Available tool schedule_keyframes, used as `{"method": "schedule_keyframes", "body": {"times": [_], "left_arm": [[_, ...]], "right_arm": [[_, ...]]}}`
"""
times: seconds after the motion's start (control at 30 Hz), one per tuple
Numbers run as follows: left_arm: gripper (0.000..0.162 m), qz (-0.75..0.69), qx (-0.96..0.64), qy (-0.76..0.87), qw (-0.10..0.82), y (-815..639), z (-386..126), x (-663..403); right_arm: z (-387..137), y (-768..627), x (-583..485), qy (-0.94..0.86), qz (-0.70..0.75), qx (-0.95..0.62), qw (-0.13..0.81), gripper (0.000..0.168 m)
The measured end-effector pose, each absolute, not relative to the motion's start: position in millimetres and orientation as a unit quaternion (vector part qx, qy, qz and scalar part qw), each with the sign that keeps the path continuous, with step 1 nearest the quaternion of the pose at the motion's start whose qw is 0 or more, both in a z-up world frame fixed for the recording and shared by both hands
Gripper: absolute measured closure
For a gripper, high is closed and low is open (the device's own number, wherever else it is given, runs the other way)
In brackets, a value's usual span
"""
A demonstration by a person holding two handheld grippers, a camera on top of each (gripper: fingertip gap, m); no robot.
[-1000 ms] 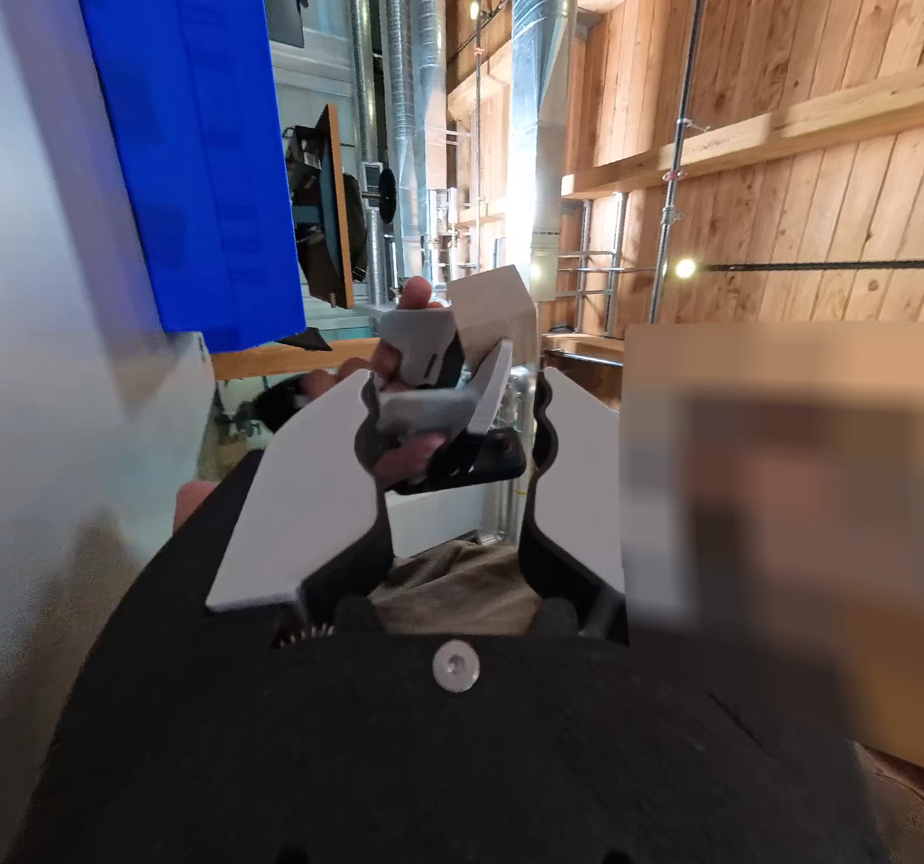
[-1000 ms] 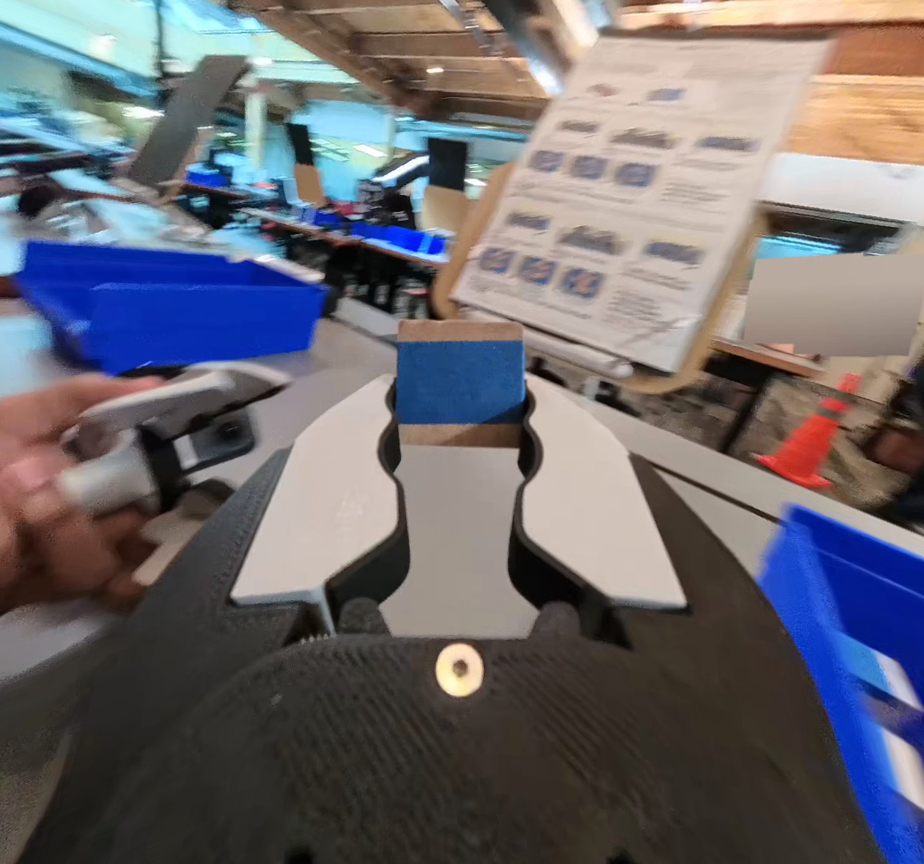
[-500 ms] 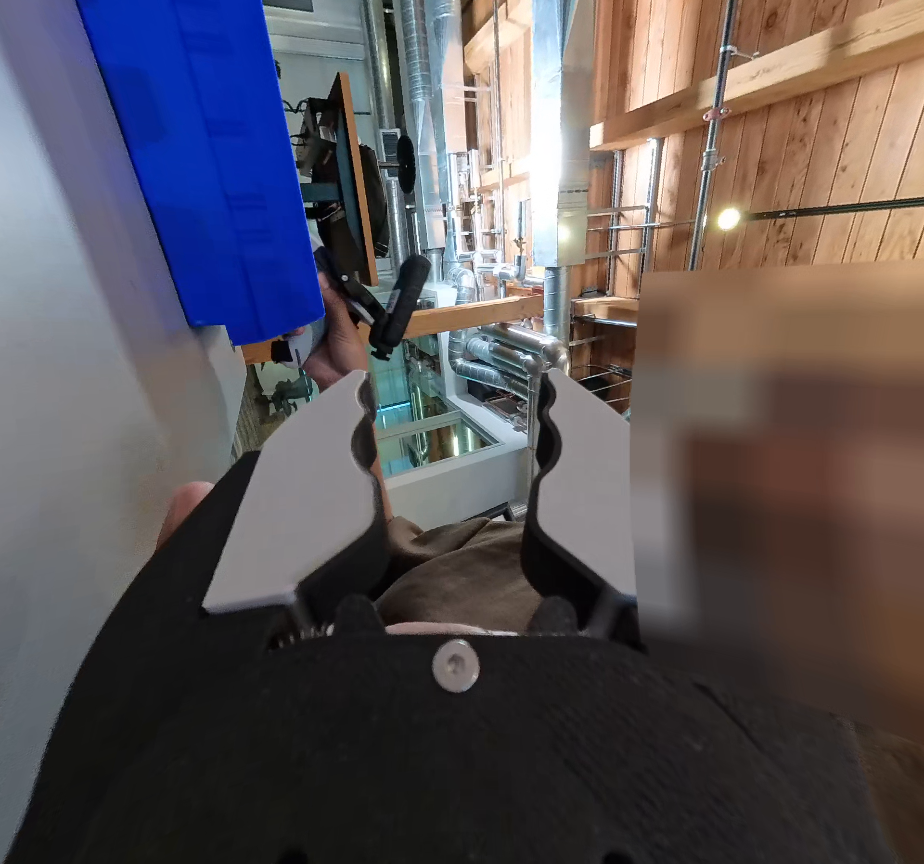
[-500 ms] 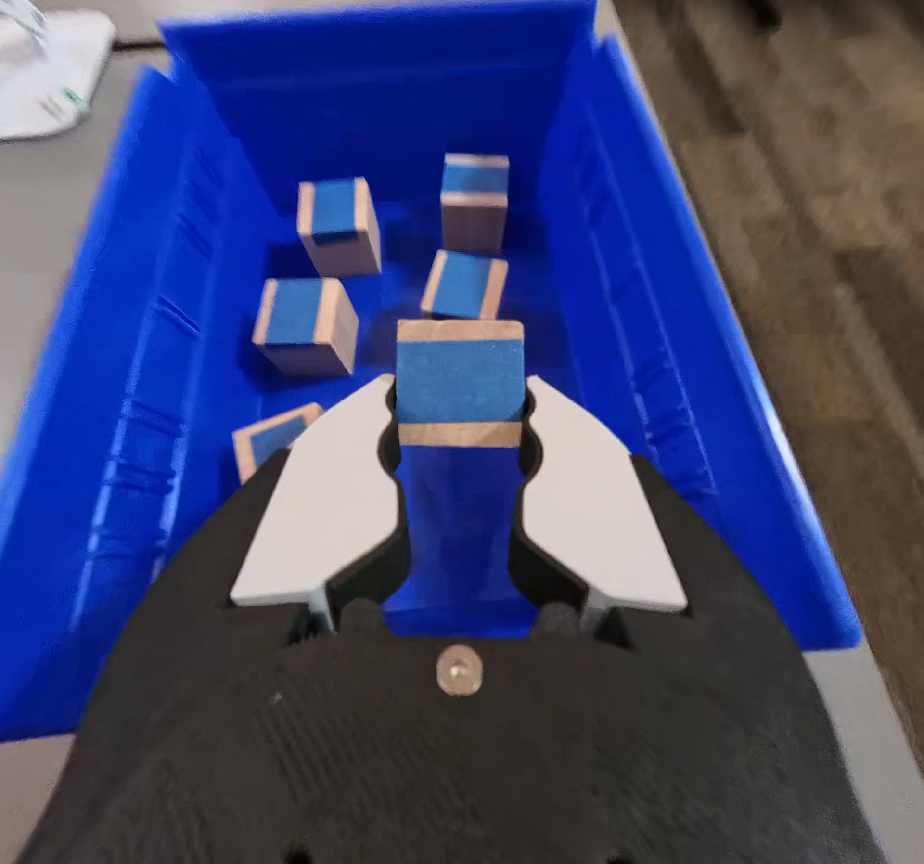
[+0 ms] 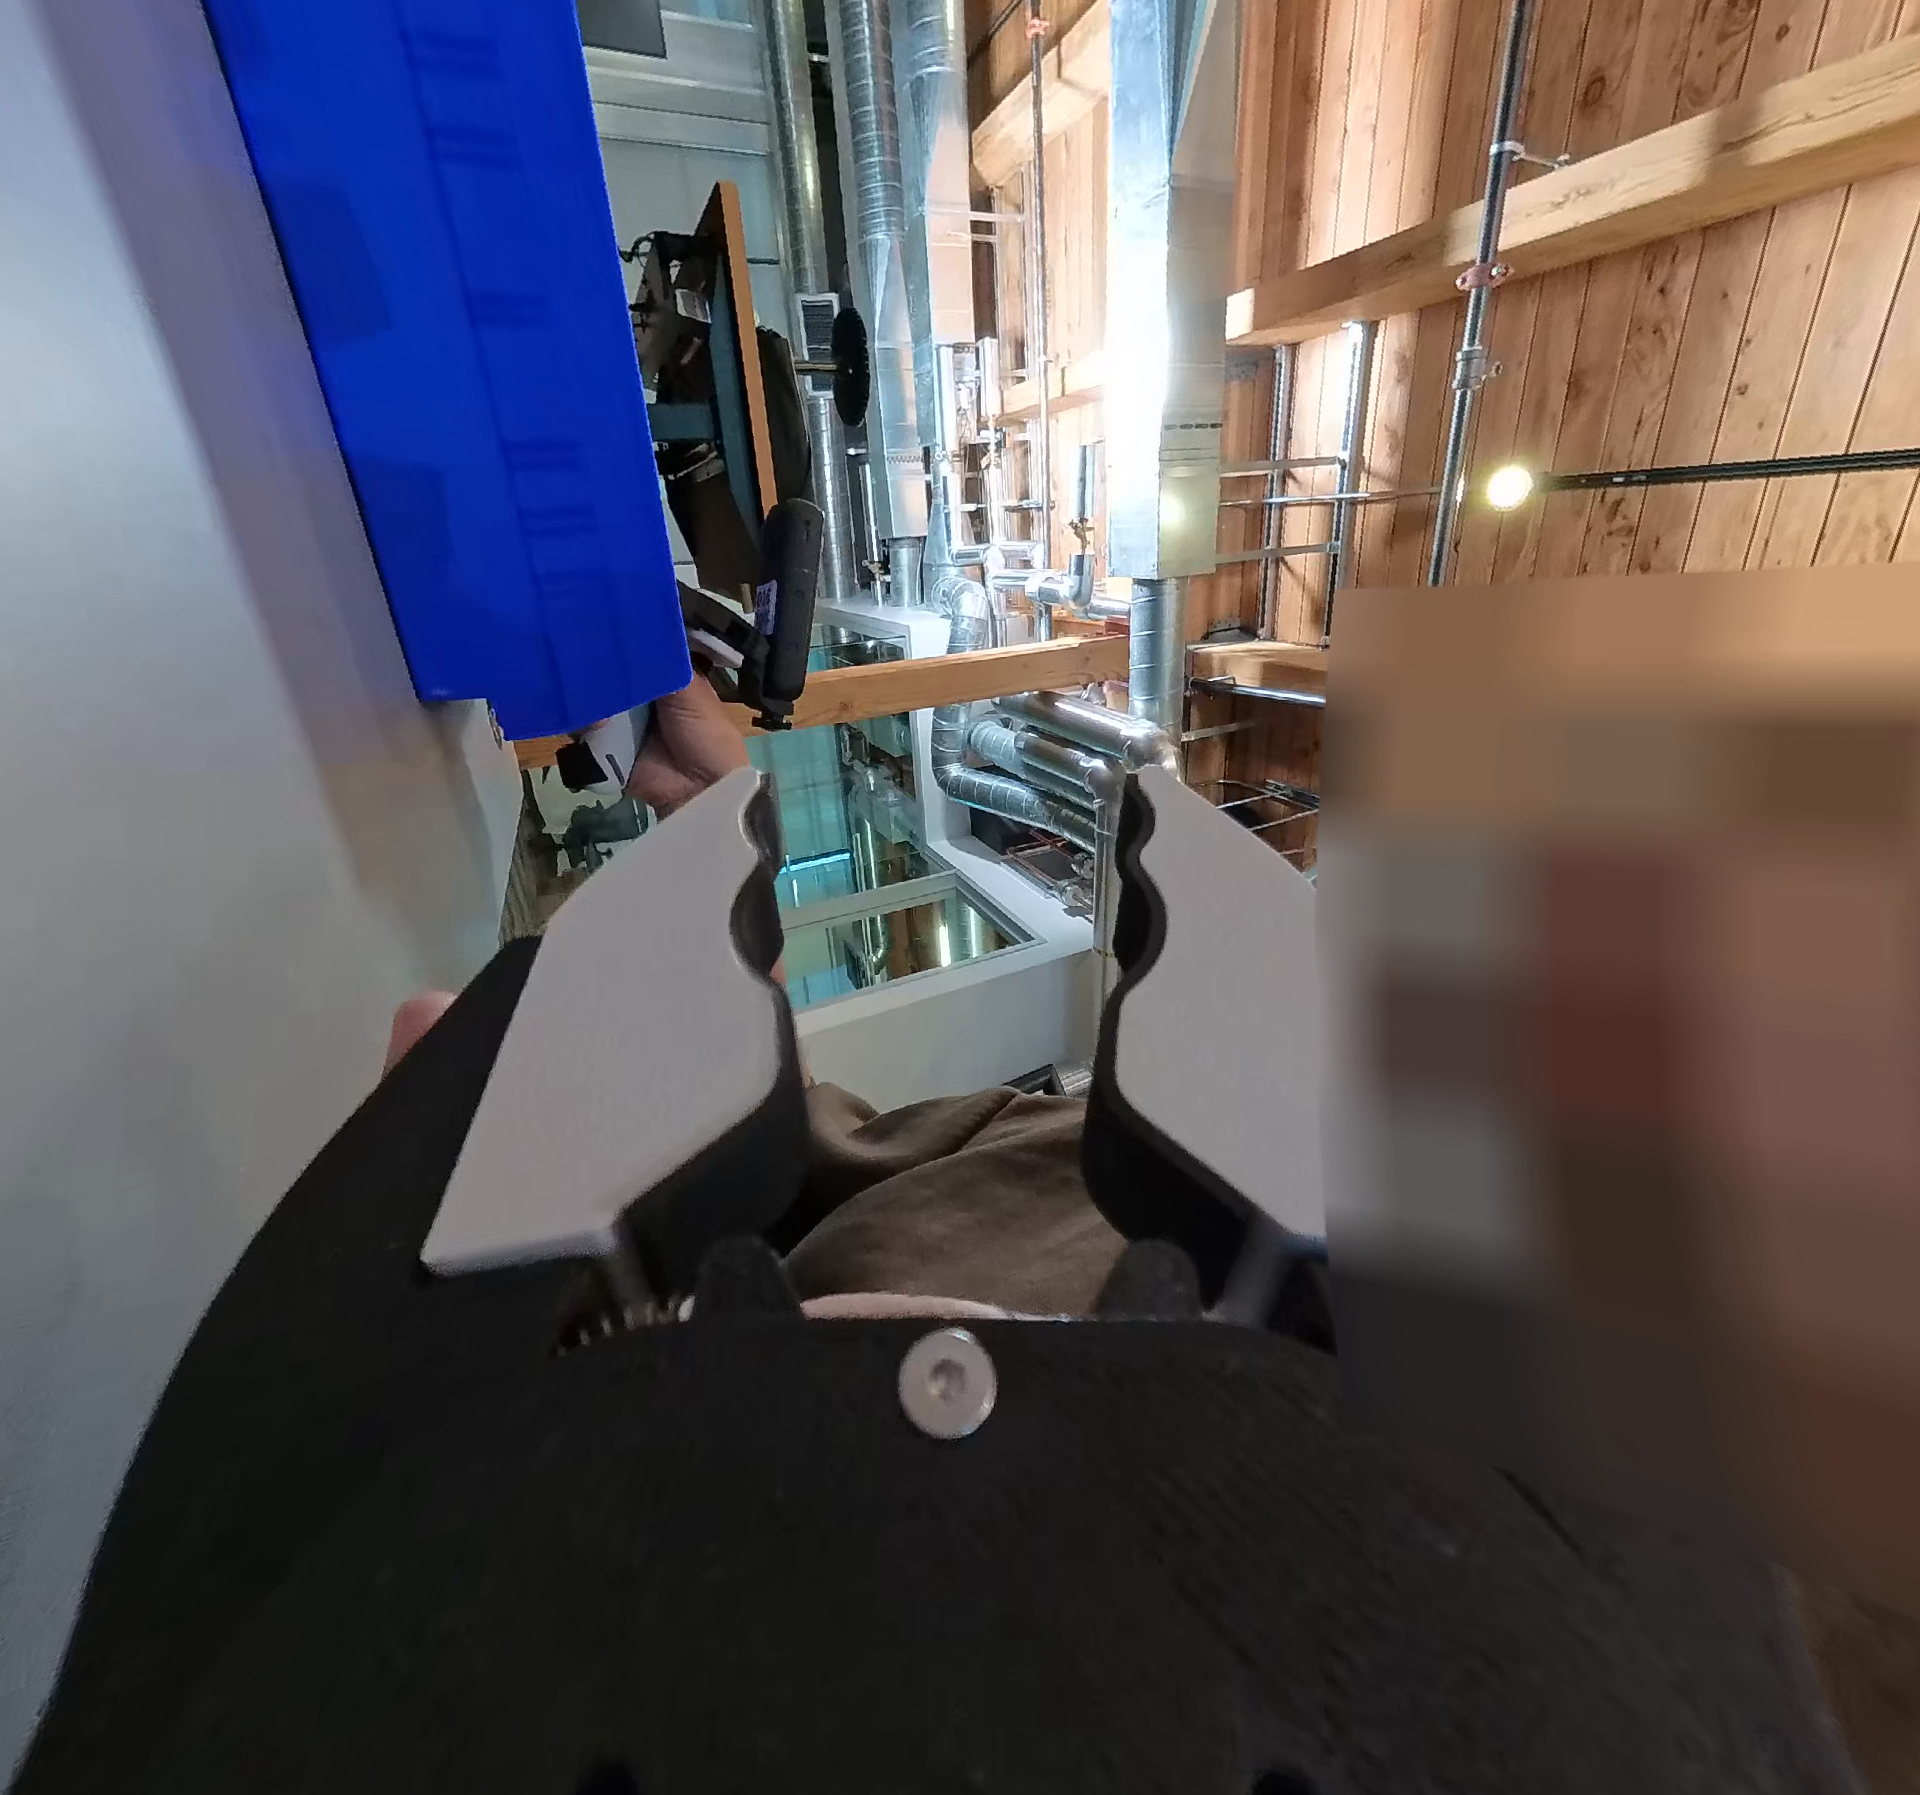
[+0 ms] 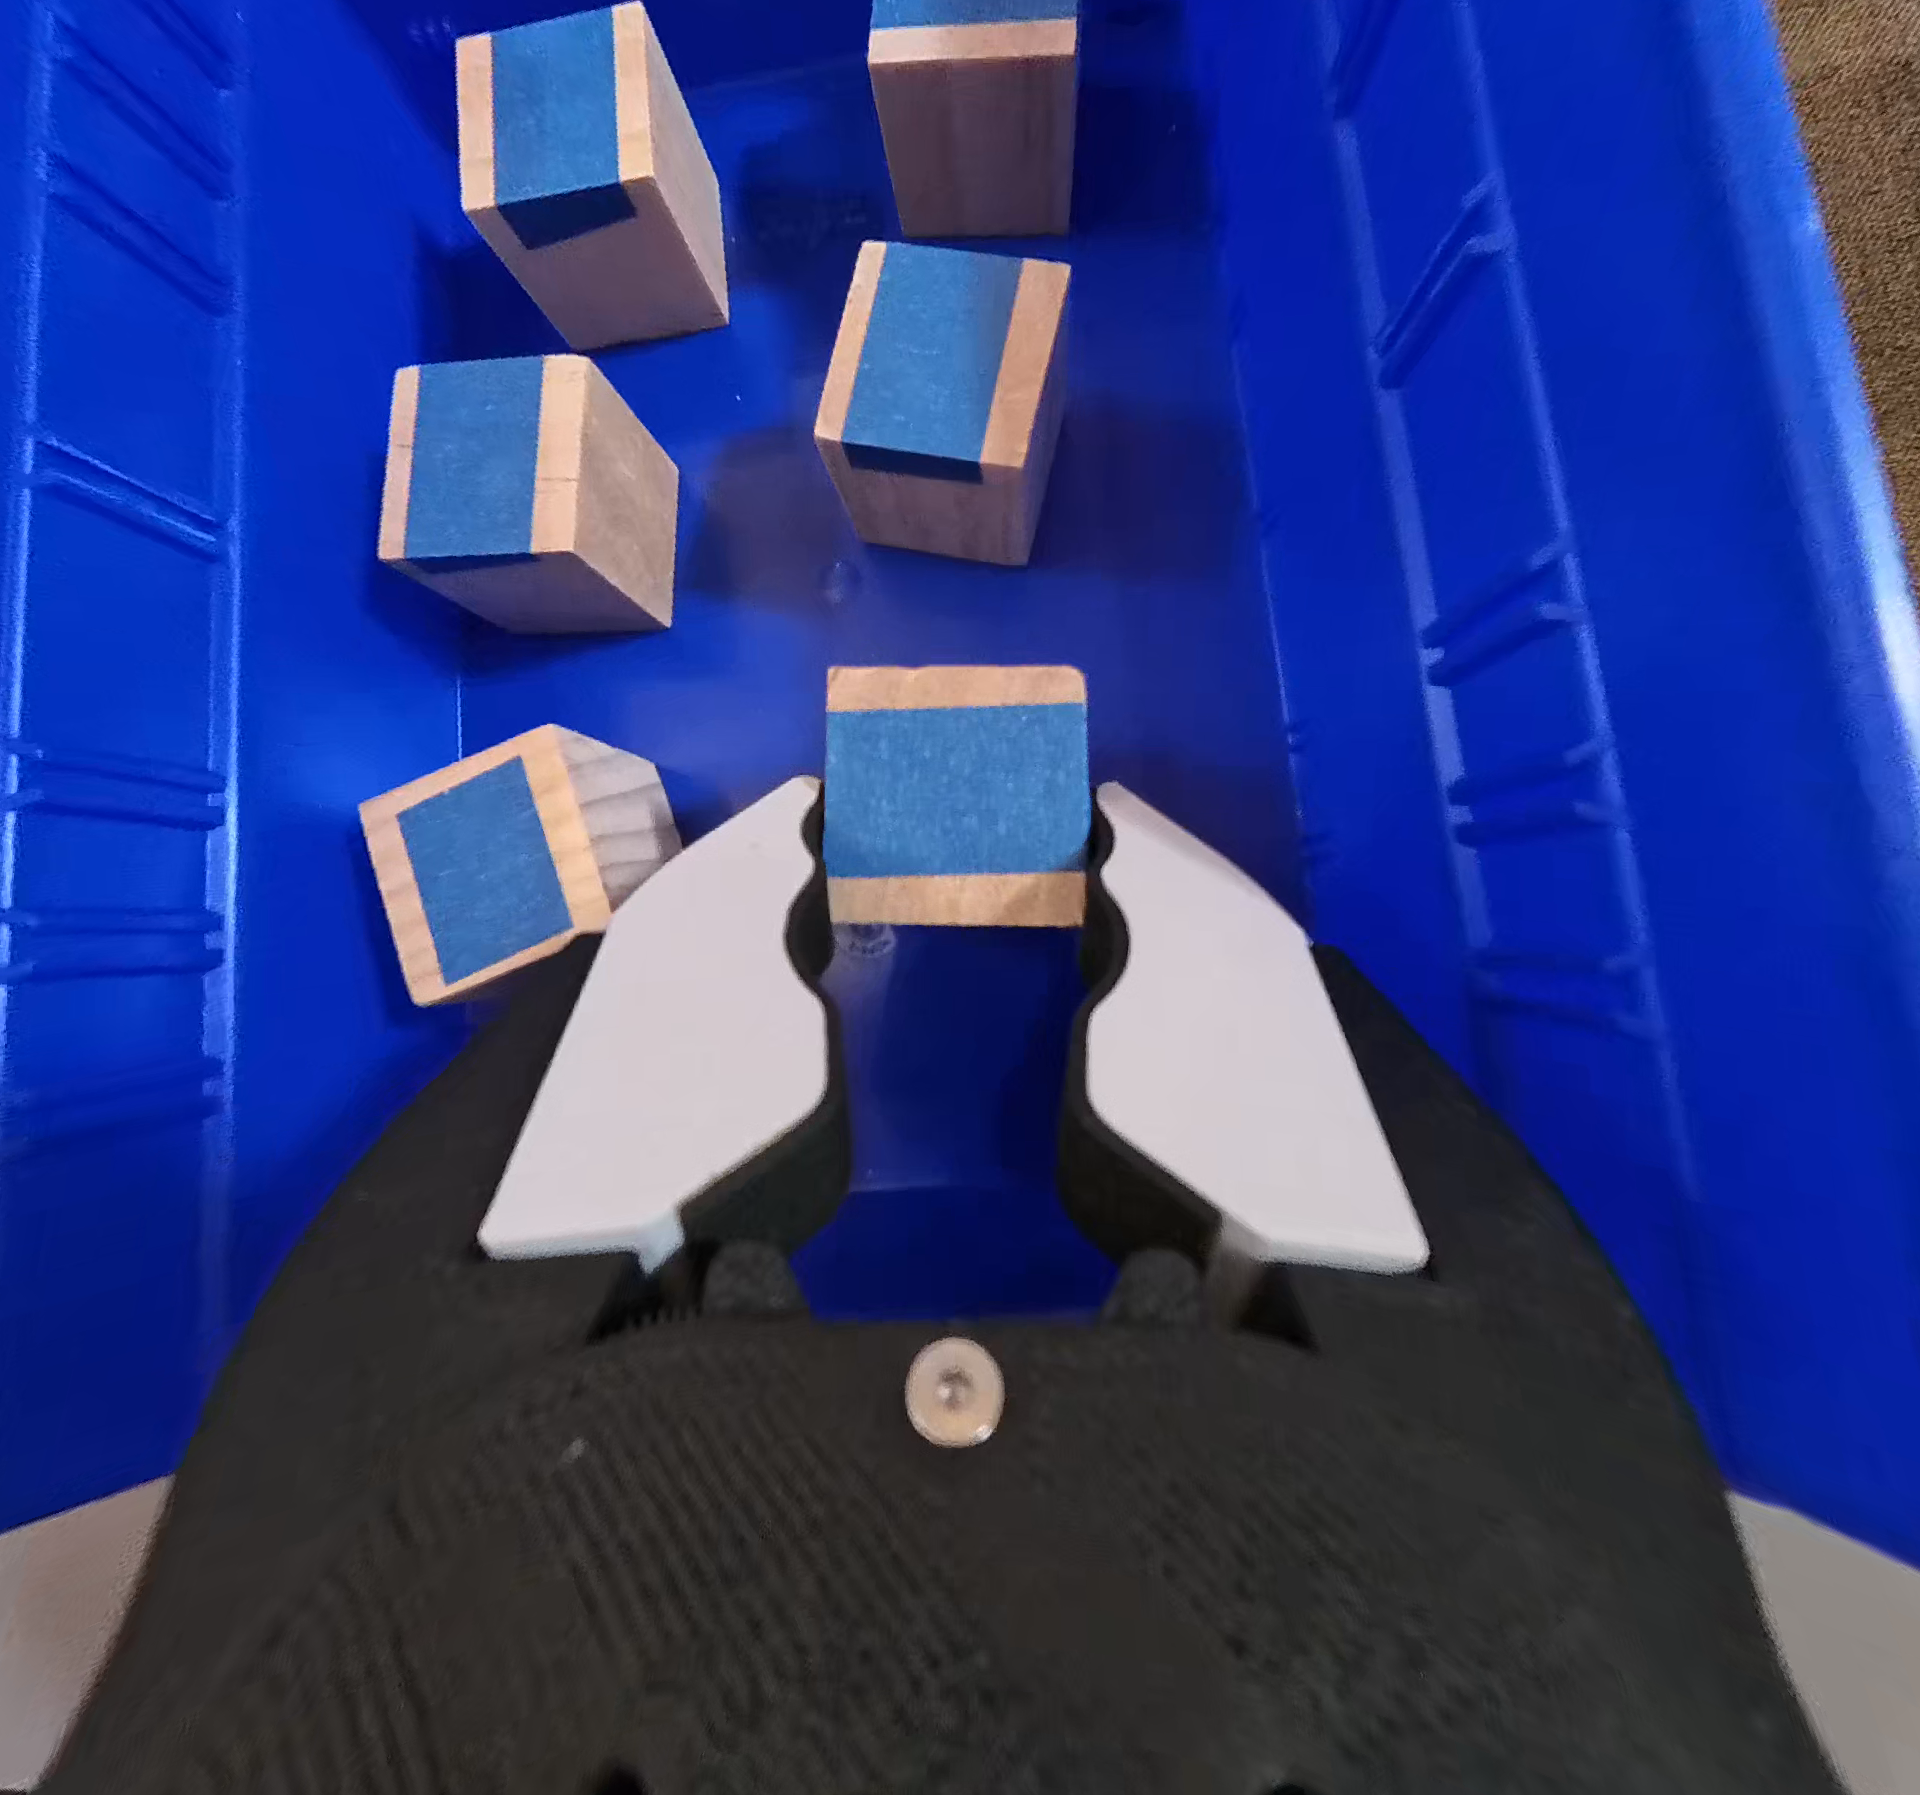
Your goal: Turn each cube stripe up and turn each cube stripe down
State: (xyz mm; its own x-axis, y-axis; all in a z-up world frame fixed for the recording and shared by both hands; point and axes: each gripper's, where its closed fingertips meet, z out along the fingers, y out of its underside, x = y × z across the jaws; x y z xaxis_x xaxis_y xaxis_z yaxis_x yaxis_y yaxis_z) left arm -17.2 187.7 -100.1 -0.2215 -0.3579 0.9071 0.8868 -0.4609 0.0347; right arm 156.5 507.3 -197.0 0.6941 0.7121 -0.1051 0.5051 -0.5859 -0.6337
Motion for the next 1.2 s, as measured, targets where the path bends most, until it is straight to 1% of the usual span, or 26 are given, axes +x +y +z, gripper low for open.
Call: {"method": "schedule_keyframes", "body": {"times": [0.17, 0.27, 0.33, 0.4, 0.47, 0.53, 0.6, 0.8, 0.9, 0.97, 1.07, 1.2], "left_arm": [[0.099, -0.726, -0.458, -0.289, 0.424, 188.7, -104.0, -18.4], [0.099, -0.724, -0.457, -0.29, 0.427, 187.3, -101.7, -18.8], [0.099, -0.722, -0.457, -0.288, 0.432, 184.9, -98.7, -18.1], [0.099, -0.718, -0.456, -0.288, 0.44, 182.8, -96.4, -19.1], [0.099, -0.712, -0.458, -0.286, 0.449, 181.6, -94.8, -21.4], [0.099, -0.703, -0.464, -0.281, 0.46, 180.6, -92.5, -25.2], [0.099, -0.692, -0.475, -0.27, 0.472, 180.0, -90.1, -29.5], [0.099, -0.609, -0.56, -0.224, 0.515, 186.3, -97.6, -46.0], [0.099, -0.567, -0.59, -0.209, 0.535, 189.4, -97.4, -59.2], [0.099, -0.547, -0.601, -0.199, 0.548, 189.6, -93.6, -68.5], [0.1, -0.506, -0.625, -0.186, 0.565, 191.2, -93.2, -85.2], [0.1, -0.435, -0.663, -0.18, 0.583, 189.6, -100.9, -110.6]], "right_arm": [[-195.5, 509.1, 157.3, -0.338, 0.195, -0.874, 0.289, 0.123], [-188.0, 509.0, 160.4, -0.334, 0.196, -0.873, 0.297, 0.118], [-171.4, 509.5, 161.2, -0.337, 0.194, -0.862, 0.325, 0.116], [-145.5, 510.3, 158.3, -0.339, 0.203, -0.84, 0.372, 0.115], [-118.0, 508.9, 154.0, -0.332, 0.22, -0.814, 0.423, 0.117], [-96.8, 504.5, 148.9, -0.322, 0.241, -0.79, 0.463, 0.128], [-84.0, 499.5, 142.0, -0.309, 0.261, -0.771, 0.492, 0.134], [-72.4, 488.8, 122.2, -0.242, 0.309, -0.744, 0.541, 0.132], [-57.0, 475.1, 111.1, -0.171, 0.409, -0.708, 0.55, 0.141], [-45.3, 466.9, 108.5, -0.137, 0.465, -0.679, 0.551, 0.143], [-44.0, 462.4, 108.7, -0.124, 0.467, -0.666, 0.568, 0.145], [-49.9, 456.1, 109.8, -0.159, 0.423, -0.666, 0.593, 0.141]]}}
